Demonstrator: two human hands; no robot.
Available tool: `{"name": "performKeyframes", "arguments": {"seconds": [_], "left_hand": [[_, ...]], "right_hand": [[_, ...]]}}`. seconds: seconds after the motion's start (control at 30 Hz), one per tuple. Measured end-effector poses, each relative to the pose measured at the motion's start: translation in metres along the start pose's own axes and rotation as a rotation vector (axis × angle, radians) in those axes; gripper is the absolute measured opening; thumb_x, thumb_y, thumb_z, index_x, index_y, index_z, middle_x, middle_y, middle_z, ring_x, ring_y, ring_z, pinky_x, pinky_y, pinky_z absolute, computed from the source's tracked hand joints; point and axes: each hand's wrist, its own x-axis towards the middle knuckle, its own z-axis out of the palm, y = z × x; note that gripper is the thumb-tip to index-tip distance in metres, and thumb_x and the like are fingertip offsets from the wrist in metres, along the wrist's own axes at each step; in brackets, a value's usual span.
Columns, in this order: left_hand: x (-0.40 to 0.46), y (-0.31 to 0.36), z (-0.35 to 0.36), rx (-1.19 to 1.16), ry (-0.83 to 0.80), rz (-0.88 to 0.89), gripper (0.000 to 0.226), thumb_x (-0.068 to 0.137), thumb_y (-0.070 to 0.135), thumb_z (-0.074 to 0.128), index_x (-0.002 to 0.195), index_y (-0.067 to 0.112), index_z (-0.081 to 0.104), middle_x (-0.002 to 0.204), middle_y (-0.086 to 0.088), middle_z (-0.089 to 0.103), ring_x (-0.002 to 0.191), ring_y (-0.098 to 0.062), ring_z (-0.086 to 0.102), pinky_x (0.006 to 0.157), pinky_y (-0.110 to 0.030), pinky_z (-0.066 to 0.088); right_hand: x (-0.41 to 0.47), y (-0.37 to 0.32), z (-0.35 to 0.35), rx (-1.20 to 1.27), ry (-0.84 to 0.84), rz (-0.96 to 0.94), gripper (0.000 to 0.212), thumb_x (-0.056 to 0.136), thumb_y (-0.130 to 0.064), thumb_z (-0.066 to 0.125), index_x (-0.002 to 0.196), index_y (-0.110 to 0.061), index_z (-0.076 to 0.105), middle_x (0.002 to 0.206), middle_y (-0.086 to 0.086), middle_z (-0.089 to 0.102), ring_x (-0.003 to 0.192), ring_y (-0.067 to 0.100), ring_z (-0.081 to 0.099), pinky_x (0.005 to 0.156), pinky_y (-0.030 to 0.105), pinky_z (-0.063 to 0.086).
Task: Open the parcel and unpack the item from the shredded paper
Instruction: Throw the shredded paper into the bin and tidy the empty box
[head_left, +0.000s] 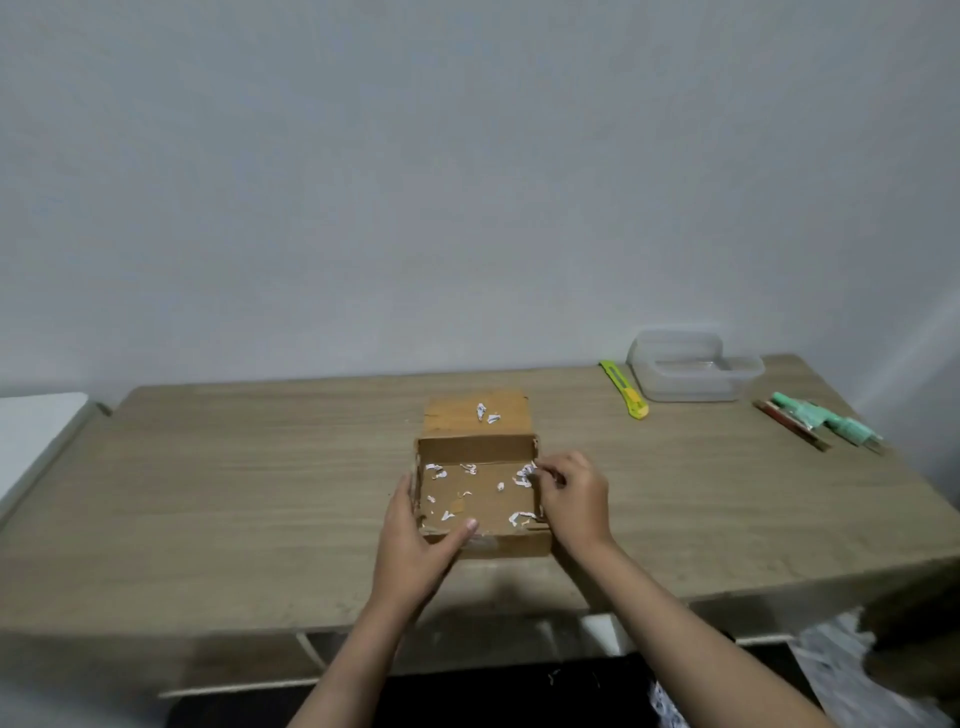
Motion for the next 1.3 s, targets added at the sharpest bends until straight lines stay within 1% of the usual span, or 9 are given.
{"name": "performKeyframes", "arguments": {"seconds": [0.1, 0.27, 0.37, 0.47, 0.6, 0.7, 0.87, 1.1, 1.3], "left_hand": [[0.002, -0.003, -0.003, 0.017, -0.023, -0.007, 0.081, 0.062, 0.052, 0.078, 0.131, 0.037, 0.04, 0.123, 0.012, 0.058, 0.11, -0.005, 0.058, 0.094, -0.039, 0.051], [0.003, -0.007, -0.004, 0.017, -0.033, 0.002, 0.088, 0.061, 0.061, 0.075, 0.135, 0.037, 0.036, 0.127, 0.012, 0.055, 0.115, -0.006, 0.055, 0.096, -0.04, 0.05], [0.003, -0.011, -0.005, 0.015, -0.047, -0.003, 0.093, 0.06, 0.068, 0.072, 0.138, 0.036, 0.032, 0.134, 0.01, 0.051, 0.121, -0.008, 0.052, 0.099, -0.04, 0.048], [0.002, -0.012, -0.006, 0.03, -0.059, -0.013, 0.101, 0.059, 0.073, 0.068, 0.142, 0.033, 0.028, 0.142, 0.007, 0.044, 0.129, -0.01, 0.045, 0.104, -0.04, 0.044], [-0.001, -0.006, -0.009, 0.055, -0.074, -0.009, 0.103, 0.063, 0.066, 0.07, 0.146, 0.026, 0.023, 0.148, 0.003, 0.038, 0.134, -0.011, 0.038, 0.109, -0.03, 0.035], [-0.004, -0.007, -0.011, 0.093, -0.046, -0.029, 0.099, 0.071, 0.055, 0.071, 0.148, 0.019, 0.021, 0.15, 0.0, 0.034, 0.136, -0.013, 0.034, 0.102, -0.019, 0.027], [-0.006, -0.009, -0.016, 0.132, 0.017, -0.06, 0.096, 0.074, 0.054, 0.069, 0.148, 0.018, 0.02, 0.149, -0.002, 0.035, 0.136, -0.017, 0.035, 0.098, -0.021, 0.028], [-0.009, -0.009, -0.02, 0.11, 0.045, -0.058, 0.093, 0.074, 0.05, 0.071, 0.148, 0.022, 0.022, 0.146, 0.0, 0.038, 0.132, -0.014, 0.039, 0.096, -0.02, 0.029], [-0.009, -0.009, -0.019, 0.097, 0.052, -0.059, 0.093, 0.074, 0.048, 0.073, 0.147, 0.021, 0.023, 0.147, -0.002, 0.038, 0.133, -0.016, 0.038, 0.099, -0.021, 0.029]], "right_hand": [[-0.004, -0.006, 0.001, 0.005, -0.054, -0.081, 0.015, 0.074, 0.001, 0.068, 0.086, -0.007, 0.074, 0.081, 0.009, 0.069, 0.073, 0.011, 0.061, 0.069, 0.014, 0.044], [-0.008, -0.023, -0.002, 0.026, -0.362, 0.012, 0.031, 0.081, -0.011, 0.066, 0.111, -0.018, 0.069, 0.096, -0.01, 0.068, 0.083, -0.006, 0.06, 0.075, -0.002, 0.039], [-0.007, -0.03, -0.003, 0.138, -0.254, 0.126, 0.023, 0.083, -0.005, 0.062, 0.098, -0.02, 0.071, 0.081, -0.011, 0.069, 0.065, -0.007, 0.062, 0.067, 0.012, 0.049], [0.003, -0.033, -0.005, 0.284, -0.044, 0.323, 0.017, 0.083, -0.008, 0.064, 0.08, -0.023, 0.069, 0.062, 0.002, 0.067, 0.056, 0.014, 0.064, 0.058, 0.027, 0.052], [0.023, -0.031, -0.011, 0.269, 0.105, 0.436, 0.017, 0.085, -0.001, 0.056, 0.091, -0.01, 0.069, 0.086, 0.014, 0.069, 0.069, 0.014, 0.06, 0.065, 0.021, 0.049], [0.026, -0.017, -0.011, 0.139, -0.079, 0.525, 0.029, 0.086, 0.005, 0.051, 0.111, -0.003, 0.063, 0.109, 0.01, 0.064, 0.089, 0.015, 0.059, 0.079, 0.014, 0.044], [0.022, 0.02, -0.002, -0.23, -0.466, 0.381, 0.044, 0.078, -0.013, 0.07, 0.121, -0.01, 0.061, 0.122, 0.011, 0.055, 0.114, 0.028, 0.055, 0.103, 0.033, 0.041], [0.012, 0.023, 0.008, -0.3, -0.344, 0.286, 0.007, 0.081, -0.022, 0.065, 0.084, -0.025, 0.071, 0.095, 0.0, 0.05, 0.103, 0.026, 0.048, 0.087, 0.038, 0.046], [0.01, 0.02, 0.009, -0.345, -0.366, 0.243, 0.017, 0.084, -0.031, 0.061, 0.099, -0.031, 0.069, 0.099, -0.001, 0.05, 0.105, 0.024, 0.046, 0.088, 0.037, 0.042]]}}
